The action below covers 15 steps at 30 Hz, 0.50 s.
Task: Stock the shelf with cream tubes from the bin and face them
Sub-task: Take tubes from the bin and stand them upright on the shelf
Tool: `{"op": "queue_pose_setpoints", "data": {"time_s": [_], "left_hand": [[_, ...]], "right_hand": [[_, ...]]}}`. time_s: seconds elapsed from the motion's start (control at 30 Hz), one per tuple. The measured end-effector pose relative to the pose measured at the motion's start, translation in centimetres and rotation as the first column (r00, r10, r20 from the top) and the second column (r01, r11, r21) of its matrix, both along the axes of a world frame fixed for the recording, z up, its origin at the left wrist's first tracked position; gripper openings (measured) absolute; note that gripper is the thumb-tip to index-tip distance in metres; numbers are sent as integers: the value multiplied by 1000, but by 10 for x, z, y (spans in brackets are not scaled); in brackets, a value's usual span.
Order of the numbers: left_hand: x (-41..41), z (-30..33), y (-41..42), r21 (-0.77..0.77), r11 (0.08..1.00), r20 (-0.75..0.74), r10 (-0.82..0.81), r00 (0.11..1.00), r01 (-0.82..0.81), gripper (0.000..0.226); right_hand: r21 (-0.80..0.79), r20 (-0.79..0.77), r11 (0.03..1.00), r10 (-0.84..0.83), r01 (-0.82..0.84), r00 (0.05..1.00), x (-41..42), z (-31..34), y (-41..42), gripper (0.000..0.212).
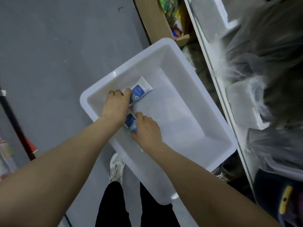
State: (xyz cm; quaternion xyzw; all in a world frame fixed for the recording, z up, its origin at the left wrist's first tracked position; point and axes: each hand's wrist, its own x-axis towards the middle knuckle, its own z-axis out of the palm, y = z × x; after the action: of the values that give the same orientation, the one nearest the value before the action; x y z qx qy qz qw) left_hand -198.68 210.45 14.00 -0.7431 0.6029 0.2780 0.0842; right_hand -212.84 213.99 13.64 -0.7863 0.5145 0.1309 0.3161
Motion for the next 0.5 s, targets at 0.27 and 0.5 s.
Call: {"op": "queue_pose_setpoints", "data": {"time_s": [0.27,0.5], "left_hand": [[-6,22,10,123,981,-145,167,975,-150,48],[-28,107,32,168,950,-320,305,897,-263,37]], "right_hand": [[19,-246,993,-107,115,963,-77,20,-9,34],[22,-80,873,-484,487,871,-107,103,4,43]]}}
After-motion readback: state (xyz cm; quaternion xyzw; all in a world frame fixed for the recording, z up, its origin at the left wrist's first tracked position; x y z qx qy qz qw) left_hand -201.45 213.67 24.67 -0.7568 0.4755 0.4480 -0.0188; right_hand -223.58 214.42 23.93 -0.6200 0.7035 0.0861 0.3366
